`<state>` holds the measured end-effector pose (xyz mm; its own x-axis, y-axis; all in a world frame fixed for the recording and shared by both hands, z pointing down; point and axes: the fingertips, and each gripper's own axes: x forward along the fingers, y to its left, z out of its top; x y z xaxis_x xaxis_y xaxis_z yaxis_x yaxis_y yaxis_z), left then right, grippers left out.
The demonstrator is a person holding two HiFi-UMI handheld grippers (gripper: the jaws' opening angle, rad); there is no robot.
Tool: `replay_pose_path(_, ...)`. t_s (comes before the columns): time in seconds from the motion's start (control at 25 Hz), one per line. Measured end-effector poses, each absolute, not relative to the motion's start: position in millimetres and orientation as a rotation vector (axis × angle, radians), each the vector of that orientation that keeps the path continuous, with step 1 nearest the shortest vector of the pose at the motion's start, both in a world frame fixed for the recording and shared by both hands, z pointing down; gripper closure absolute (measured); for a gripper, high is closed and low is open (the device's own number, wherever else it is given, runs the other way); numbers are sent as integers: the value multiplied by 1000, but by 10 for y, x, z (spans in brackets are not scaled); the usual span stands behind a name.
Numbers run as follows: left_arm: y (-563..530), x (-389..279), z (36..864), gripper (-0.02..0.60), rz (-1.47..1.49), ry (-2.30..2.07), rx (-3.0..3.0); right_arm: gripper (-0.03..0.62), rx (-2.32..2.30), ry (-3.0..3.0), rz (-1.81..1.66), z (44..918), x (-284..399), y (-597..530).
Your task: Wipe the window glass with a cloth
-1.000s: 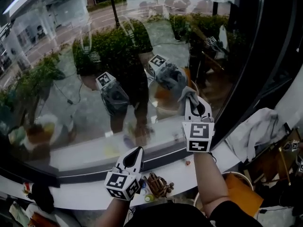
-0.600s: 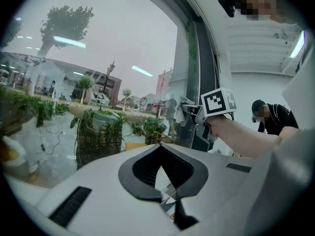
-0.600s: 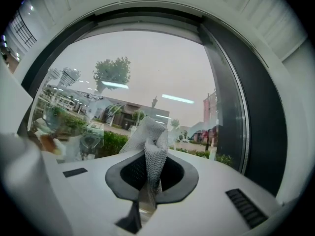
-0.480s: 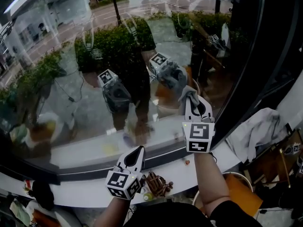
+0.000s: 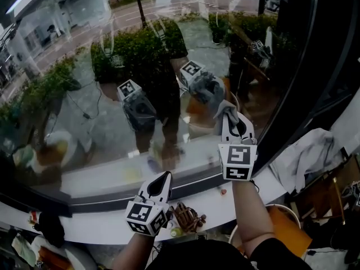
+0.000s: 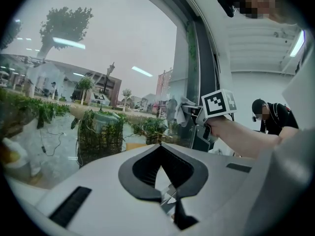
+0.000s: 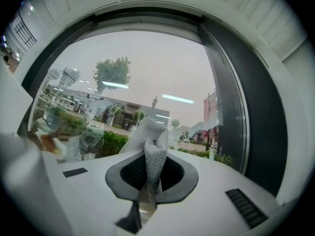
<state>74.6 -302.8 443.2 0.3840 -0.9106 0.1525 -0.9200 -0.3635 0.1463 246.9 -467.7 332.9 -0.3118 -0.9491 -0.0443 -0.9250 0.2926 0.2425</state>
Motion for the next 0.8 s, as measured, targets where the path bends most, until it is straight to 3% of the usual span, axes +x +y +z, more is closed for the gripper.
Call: replay_pose_path(0.8, -2978, 921, 4402, 574, 75, -1656, 2439, 553, 1679, -2504, -344, 3341, 2447, -4557)
